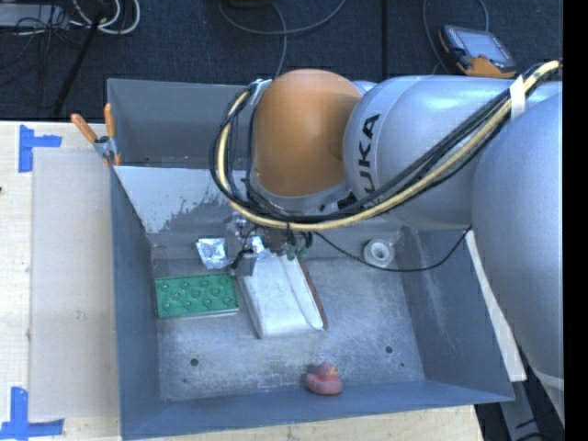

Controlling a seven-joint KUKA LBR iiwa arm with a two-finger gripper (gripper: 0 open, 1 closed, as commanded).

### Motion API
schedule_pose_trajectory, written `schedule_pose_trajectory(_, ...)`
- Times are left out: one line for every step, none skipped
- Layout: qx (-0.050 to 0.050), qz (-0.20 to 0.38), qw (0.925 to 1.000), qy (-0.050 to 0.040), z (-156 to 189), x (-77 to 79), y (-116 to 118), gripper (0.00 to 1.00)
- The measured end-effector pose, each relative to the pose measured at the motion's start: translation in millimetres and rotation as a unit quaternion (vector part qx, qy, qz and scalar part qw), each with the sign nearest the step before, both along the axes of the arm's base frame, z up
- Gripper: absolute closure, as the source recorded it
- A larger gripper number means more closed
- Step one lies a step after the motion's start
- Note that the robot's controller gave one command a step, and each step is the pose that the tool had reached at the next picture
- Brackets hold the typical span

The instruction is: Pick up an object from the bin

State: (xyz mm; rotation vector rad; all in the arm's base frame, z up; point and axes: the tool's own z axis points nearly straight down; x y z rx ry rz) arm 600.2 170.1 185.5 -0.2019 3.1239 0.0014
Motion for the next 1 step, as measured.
schedule_pose_trajectory(0.000, 0.006, 1.0000, 0.0030, 30.6, -7.5, 6.1, 1.00)
